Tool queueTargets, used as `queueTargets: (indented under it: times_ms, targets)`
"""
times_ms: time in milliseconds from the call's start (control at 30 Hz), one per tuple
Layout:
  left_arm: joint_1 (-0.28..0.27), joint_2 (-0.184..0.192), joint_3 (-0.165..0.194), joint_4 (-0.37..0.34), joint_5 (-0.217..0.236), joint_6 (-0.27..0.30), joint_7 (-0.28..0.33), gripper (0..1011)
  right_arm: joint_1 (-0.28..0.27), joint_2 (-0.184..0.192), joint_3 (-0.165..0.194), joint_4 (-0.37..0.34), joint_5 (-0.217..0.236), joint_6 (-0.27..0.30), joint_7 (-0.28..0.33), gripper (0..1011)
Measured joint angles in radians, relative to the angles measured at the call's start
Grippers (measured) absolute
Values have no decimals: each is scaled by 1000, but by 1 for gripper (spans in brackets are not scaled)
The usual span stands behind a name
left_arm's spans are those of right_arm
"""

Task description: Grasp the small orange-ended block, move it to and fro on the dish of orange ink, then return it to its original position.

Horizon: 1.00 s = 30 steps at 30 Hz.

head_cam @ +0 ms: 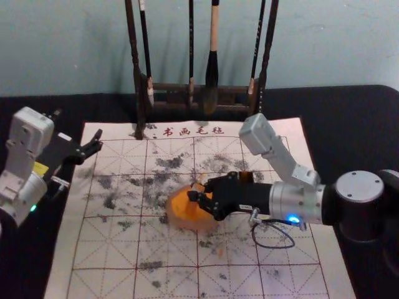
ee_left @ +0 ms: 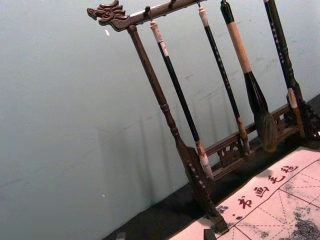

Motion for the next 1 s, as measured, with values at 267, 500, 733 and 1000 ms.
queueTargets:
  times_ms: [267, 500, 733, 1000]
  targets:
    - [0, 0, 0, 0, 0, 0, 0, 1001, 33, -31, -11, 51, -4, -13, 7, 114]
    - [0, 0, 0, 0, 0, 0, 0, 1001, 53, -46, -13, 85, -9, -21, 8, 114]
    - [0, 0, 0, 0, 0, 0, 0, 1001, 51, -35, 1, 81, -13, -17, -6, 114]
    - [0, 0, 0, 0, 0, 0, 0, 1001, 33, -15, 15, 52, -15, -8, -18, 114]
